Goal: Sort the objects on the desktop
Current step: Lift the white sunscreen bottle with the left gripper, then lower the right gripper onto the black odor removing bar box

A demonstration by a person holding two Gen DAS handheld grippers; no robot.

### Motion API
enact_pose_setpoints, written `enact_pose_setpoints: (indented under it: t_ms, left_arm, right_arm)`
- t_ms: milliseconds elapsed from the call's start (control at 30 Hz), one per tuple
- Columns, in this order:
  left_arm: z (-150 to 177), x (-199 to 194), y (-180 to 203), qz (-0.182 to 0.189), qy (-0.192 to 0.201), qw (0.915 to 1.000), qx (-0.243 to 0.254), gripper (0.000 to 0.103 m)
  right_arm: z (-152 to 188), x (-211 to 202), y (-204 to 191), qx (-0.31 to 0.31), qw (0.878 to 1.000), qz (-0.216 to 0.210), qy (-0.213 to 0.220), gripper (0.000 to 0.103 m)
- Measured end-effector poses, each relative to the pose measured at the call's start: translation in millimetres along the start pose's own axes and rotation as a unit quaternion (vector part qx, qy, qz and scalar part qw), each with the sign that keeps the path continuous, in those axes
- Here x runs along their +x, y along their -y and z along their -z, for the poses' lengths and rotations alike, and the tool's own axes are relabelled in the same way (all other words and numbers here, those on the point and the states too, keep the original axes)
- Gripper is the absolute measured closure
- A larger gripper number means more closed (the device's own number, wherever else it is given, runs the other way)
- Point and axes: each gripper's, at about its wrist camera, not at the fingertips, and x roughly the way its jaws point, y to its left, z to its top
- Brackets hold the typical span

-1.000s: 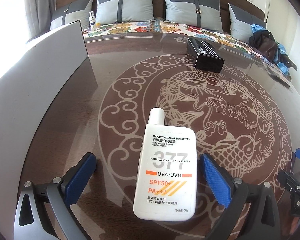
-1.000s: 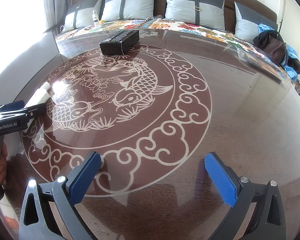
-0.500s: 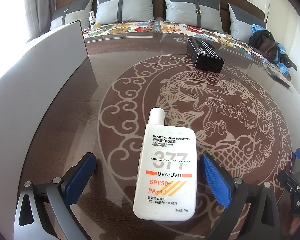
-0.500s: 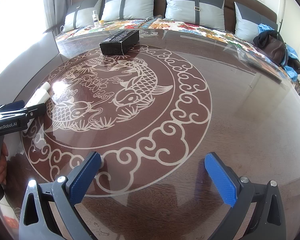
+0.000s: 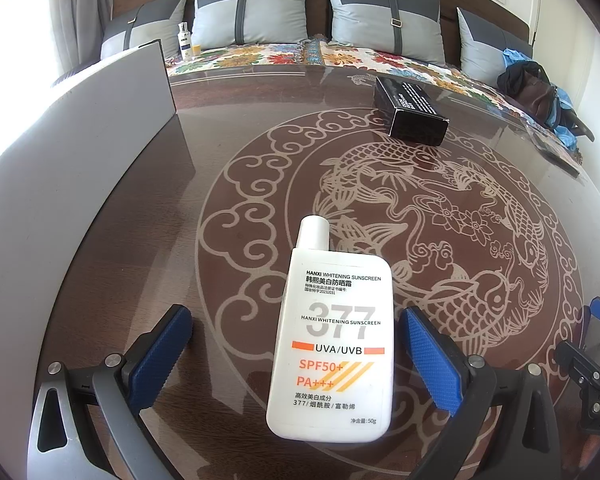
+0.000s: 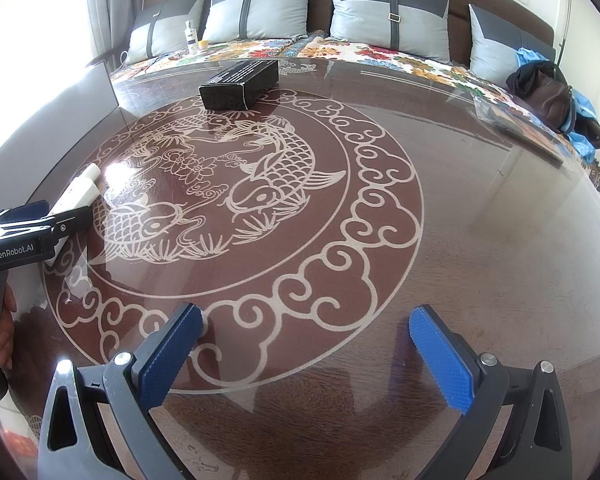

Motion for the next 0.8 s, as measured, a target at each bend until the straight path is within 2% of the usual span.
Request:
enact_pose_setpoints:
  t_ms: [133,200,300,400,467,533,667,733,767,800]
  left_arm:
    - [0.0,0.0,0.0,0.0,0.0,1.0,0.0,0.0]
    - [0.0,0.0,0.1,0.0,0.0,1.0,0.0,0.0]
    - [0.0,0.0,0.0,0.0,0.0,1.0,0.0,0.0]
    - [0.1,-0.1,0.2,0.0,0.0,1.0,0.0,0.0]
    - [-0.1,0.0,0.3,0.0,0.0,1.0,0.0,0.0]
    - [-0.1,0.0,0.2,0.0,0.0,1.0,0.0,0.0]
    - [0.0,-0.1,0.2,0.0,0.0,1.0,0.0,0.0]
    - [0.1,-0.1,0.0,0.0,0.0,1.0,0.0,0.0]
    - [0.1,-0.3,0.0,0.0,0.0,1.0,0.0,0.0]
    - [0.1,-0.2,-0.2,0.0,0.0,1.0,0.0,0.0]
  right_arm:
    - [-3.2,0.5,0.4,-0.002,1.0,-0.009,-0.007,0.0]
    - [-15.5,0.6,4.1,0.013,0.998,-0.053,-0.005,0.0]
    - [-63.6,9.1,0.0,0.036,0.995,-0.09,-0.003,0.0]
    - [-135.8,35.0,-21.7,0.03,0.993,-0.117,-0.007,0.0]
    - [-178.2,58.6,-37.0,0.024,0.993,-0.115,-0.012,0.0]
    - [-211.0,88.4,-52.3,0.019,0.994,-0.101,-0.035,0.0]
    - [-243.4,134.1,-69.5,0.015,0.996,-0.039,-0.076,0.001]
    - [-245.8,147.3,-70.2,0.013,0.995,-0.027,-0.095,0.021]
    - [-244.4,152.8,-70.2,0.012,0.993,-0.041,-0.107,0.038]
    - [-243.3,153.8,-67.9,0.007,0.993,-0.041,-0.108,0.042]
